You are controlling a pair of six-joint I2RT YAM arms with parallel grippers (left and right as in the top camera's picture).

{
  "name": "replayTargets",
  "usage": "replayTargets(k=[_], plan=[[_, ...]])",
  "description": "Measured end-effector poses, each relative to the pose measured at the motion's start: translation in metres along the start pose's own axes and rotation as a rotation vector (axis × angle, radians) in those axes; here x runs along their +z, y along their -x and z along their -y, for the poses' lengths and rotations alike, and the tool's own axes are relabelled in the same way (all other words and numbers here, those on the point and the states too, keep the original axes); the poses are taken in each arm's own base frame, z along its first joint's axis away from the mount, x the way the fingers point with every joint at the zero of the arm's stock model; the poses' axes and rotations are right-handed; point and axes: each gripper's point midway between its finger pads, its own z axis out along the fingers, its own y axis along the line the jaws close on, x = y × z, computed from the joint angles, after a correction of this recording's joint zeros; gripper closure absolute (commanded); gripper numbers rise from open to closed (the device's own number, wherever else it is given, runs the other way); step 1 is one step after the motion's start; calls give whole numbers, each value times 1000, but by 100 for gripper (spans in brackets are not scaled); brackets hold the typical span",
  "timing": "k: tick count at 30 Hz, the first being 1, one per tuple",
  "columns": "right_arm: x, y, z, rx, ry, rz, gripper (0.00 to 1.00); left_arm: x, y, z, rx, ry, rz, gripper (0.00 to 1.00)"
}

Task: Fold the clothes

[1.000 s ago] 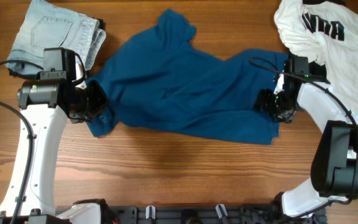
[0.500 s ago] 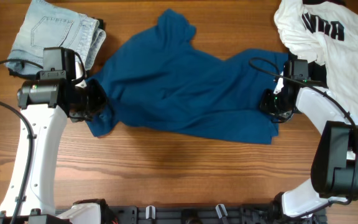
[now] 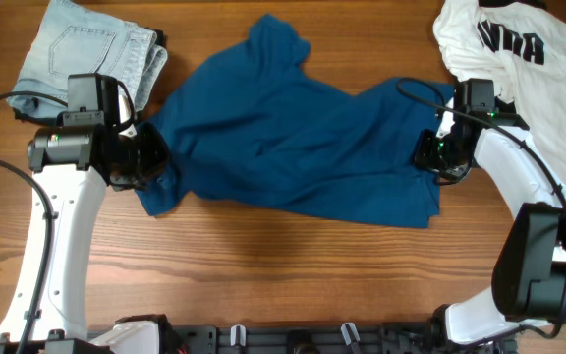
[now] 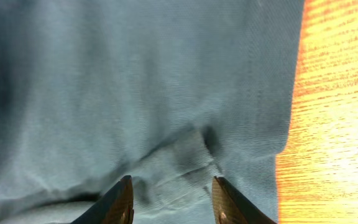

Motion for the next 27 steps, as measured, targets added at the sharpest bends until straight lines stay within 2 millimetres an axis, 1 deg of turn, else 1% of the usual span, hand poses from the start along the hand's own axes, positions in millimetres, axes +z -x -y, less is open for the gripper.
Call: replayTargets(k=[5, 7, 9, 12, 15, 19, 22, 25, 26, 27], plan=[[5, -11, -12, -6, -61, -19, 56, 0, 1, 1, 1, -2, 5, 96], [12, -24, -5, 39, -136, -64, 55, 0, 1, 1, 1, -2, 5, 96], [16, -27, 2, 69, -176, -76, 55, 0, 1, 1, 1, -2, 5, 96], [21, -23, 9, 108, -217, -61, 55, 0, 1, 1, 1, -2, 5, 96], [22, -15, 8, 123, -213, -24, 55, 0, 1, 1, 1, -2, 5, 96], [24, -11, 6, 127, -207, -9, 57, 0, 1, 1, 1, -2, 5, 96], [32, -11, 5, 123, -198, -19, 64, 0, 1, 1, 1, -2, 5, 96], [36, -12, 5, 118, -194, -30, 79, 0, 1, 1, 1, -2, 5, 96], [36, -12, 5, 115, -194, -31, 86, 0, 1, 1, 1, -2, 4, 96], [36, -12, 4, 117, -191, -31, 90, 0, 1, 1, 1, -2, 4, 96]])
